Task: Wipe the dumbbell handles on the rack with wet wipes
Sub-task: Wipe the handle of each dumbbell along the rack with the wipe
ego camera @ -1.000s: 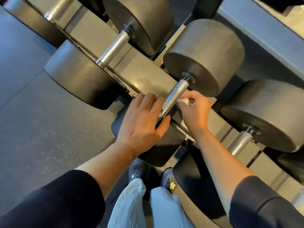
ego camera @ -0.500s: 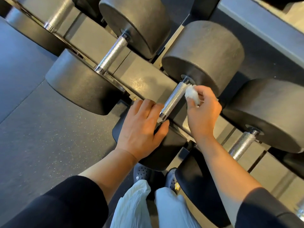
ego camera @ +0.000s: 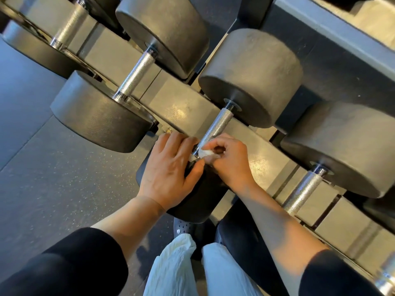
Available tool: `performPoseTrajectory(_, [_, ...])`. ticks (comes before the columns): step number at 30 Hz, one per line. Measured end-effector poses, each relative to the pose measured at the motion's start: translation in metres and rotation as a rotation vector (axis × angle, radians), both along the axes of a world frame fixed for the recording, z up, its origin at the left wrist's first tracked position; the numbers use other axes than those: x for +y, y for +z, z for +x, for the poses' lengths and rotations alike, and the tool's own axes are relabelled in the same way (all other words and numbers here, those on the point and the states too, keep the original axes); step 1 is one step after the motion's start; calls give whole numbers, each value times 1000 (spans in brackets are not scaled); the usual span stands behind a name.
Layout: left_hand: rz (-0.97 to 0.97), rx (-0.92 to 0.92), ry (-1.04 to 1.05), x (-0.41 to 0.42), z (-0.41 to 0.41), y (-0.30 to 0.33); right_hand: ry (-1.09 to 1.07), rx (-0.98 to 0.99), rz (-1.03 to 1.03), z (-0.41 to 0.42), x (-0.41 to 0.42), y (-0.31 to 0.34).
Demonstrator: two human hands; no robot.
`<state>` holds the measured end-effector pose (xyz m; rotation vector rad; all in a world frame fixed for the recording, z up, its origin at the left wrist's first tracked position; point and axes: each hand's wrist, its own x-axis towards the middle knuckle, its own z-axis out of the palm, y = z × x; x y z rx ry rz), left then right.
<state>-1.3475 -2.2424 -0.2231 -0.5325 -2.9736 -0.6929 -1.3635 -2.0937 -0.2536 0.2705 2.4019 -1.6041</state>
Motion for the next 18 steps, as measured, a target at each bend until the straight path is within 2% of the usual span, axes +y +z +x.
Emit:
performPoseTrajectory(2, [-4,7,1,0,-1,0,4,54,51,-1,3,2])
performPoseTrajectory(5, [-20,-2,10,1,0,1,-175,293,212,-11,15,7])
performPoseTrajectory(7, [-34,-14,22,2,0,0,-255,386,307,-22,25,4])
performPoseTrajectory(9, [-25,-21,29,2,0,0,-219,352,302,-25,27,-3])
performPoseTrajectory(14, [-24,-70,22,2,-3,1,3,163,43,4,9,-17])
performPoseTrajectory(16, [-30,-95,28,2,-2,1,19,130,-60,8,9,-15])
performPoseTrajectory(18, [-29,-102,34,2,-2,1,3,132,-43,3,11,-9])
